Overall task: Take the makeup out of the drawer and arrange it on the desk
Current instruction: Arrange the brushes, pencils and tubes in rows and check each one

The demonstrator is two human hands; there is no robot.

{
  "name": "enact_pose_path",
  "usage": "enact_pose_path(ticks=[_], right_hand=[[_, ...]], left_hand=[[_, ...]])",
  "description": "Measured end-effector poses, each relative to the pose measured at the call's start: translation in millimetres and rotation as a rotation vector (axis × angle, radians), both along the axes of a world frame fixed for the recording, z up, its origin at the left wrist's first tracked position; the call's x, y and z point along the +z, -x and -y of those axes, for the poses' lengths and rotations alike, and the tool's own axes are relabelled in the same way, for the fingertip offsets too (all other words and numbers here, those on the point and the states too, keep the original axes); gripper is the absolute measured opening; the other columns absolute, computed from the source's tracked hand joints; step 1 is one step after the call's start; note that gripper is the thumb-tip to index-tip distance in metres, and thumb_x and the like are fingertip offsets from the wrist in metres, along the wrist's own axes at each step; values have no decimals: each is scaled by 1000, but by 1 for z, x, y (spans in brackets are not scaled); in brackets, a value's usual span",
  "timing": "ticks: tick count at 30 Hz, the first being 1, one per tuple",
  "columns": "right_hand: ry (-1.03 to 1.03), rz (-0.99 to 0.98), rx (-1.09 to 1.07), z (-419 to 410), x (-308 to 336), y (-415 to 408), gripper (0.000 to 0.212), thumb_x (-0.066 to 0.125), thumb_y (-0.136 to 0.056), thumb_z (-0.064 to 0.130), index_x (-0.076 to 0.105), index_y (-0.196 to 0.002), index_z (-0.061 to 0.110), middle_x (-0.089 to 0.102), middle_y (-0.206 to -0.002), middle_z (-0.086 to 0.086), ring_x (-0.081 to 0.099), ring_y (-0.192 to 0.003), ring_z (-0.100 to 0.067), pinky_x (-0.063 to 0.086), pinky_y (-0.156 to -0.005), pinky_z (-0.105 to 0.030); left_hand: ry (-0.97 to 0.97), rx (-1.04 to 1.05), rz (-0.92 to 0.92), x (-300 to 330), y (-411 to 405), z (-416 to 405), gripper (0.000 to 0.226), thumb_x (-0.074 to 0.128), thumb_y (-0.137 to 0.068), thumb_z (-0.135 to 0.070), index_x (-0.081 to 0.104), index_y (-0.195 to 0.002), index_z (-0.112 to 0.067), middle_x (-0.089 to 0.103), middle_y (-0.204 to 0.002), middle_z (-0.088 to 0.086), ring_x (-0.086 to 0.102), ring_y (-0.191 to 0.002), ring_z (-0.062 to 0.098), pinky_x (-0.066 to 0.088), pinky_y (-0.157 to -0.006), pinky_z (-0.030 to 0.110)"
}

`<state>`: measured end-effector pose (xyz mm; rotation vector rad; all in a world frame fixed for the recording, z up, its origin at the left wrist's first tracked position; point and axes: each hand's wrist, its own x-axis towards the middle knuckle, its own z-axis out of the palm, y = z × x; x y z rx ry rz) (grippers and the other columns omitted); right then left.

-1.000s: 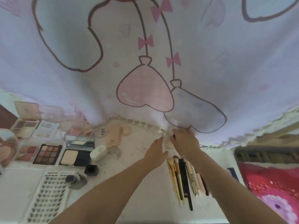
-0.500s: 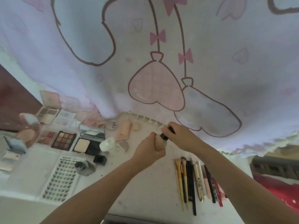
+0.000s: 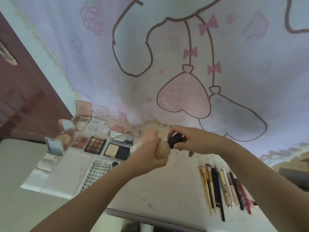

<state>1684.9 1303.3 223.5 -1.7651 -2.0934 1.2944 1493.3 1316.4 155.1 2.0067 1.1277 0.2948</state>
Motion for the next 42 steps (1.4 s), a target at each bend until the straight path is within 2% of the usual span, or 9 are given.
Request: enact_pose_path(ticks=[3, 5, 7, 10, 13, 18, 25, 37, 42], right_hand=[[53, -18, -106, 4, 7, 6, 25, 51, -90, 51, 52, -107, 32, 70, -88, 8, 66, -69, -4, 48, -52, -16], [2, 109, -145, 4, 7, 12, 36, 39, -92, 58, 56, -90, 26, 69, -67, 10, 58, -48, 2, 41, -51, -16], [-78, 150, -143, 4, 6, 13, 31, 42, -94, 51, 57, -83, 27, 64, -62, 11, 50, -44, 2, 38, -50, -14], [-123, 82, -116, 10, 11, 8, 3, 53, -94, 35, 54, -92, 36, 61, -78, 13, 55, -53, 5, 41, -47, -10], [-163, 40, -130, 15, 21, -1, 14, 55, -93, 27, 53, -91, 41, 61, -86, 13, 57, -61, 9, 45, -48, -9], [-229, -5, -143, 19, 26, -1, 15, 55, -93, 25, 56, -93, 40, 61, -85, 12, 59, -65, 4, 49, -50, -13], [-278, 34, -167, 23, 32, -8, 7, 53, -95, 25, 55, -98, 31, 56, -74, 14, 54, -52, 12, 42, -45, -7], [-275, 28, -163, 21, 33, -24, 17, 53, -94, 26, 54, -87, 42, 64, -78, 3, 58, -53, 1, 48, -49, -13], [-292, 3, -180, 19, 32, -28, 10, 53, -94, 22, 58, -97, 30, 60, -75, 12, 57, -53, 7, 46, -46, -11]], left_hand=[[-56, -39, -18, 3, 7, -1, 33, 64, -80, -36, 42, -102, -26, 57, -94, -4, 58, -79, 16, 51, -67, 33], [-88, -50, -16, 3, 9, -1, 33, 64, -80, -39, 40, -100, -29, 55, -94, -6, 57, -77, 14, 48, -64, 29], [-73, -51, 6, 2, 10, -3, 37, 64, -79, -40, 40, -104, -28, 54, -95, -6, 56, -77, 11, 48, -62, 25], [-21, -78, 58, 0, 13, -8, 41, 66, -79, -38, 39, -108, -25, 49, -99, -3, 53, -75, 7, 41, -53, 10], [-8, -96, 99, -1, 18, -11, 39, 67, -79, -36, 38, -102, -25, 46, -93, -5, 50, -69, 7, 38, -50, 4], [-2, -106, 96, -4, 17, -9, 33, 65, -77, -43, 39, -95, -34, 48, -88, -10, 50, -67, 6, 38, -49, 7], [-35, -69, 133, -2, 16, -15, 32, 65, -76, -41, 41, -94, -35, 47, -89, -8, 50, -67, 6, 36, -47, 6], [-86, -35, 166, -10, 17, -15, 39, 59, -67, -54, 43, -97, -35, 54, -90, -12, 56, -72, 5, 45, -53, 10], [-69, -48, 179, -14, 14, -17, 35, 63, -70, -49, 41, -97, -39, 53, -92, -14, 56, -73, -3, 42, -53, 7]])
